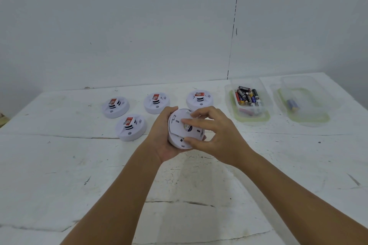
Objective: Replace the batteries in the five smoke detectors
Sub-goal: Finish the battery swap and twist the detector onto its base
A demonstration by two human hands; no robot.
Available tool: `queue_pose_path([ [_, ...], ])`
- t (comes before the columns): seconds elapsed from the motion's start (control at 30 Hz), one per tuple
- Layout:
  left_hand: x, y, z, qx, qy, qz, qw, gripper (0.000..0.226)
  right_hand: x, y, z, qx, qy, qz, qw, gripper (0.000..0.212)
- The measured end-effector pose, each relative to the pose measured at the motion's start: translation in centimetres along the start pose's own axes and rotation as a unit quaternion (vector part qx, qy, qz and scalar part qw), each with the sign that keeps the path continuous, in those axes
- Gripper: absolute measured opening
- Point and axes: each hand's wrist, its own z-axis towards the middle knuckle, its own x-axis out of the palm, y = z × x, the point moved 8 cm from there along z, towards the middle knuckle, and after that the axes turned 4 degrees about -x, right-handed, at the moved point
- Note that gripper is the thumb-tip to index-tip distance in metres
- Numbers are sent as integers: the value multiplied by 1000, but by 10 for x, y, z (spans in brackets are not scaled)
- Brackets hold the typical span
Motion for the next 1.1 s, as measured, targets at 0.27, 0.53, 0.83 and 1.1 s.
queue_pose_path([
  [0.27,-2,3,0,-13,3,-4,1000,51,3,-3,0,10,20,18,1000,46],
  [0.53,-8,3,2,-12,-8,10,1000,52,7,-6,1,44,36,41,998,46],
  [0.83,-11,-6,6,33,-54,45,997,43,3,-7,-3,96,-19,-5,995,65],
  [1.1,-15,-3,9,26,-85,69,994,36,4,-9,-5,137,-9,-1,991,64],
])
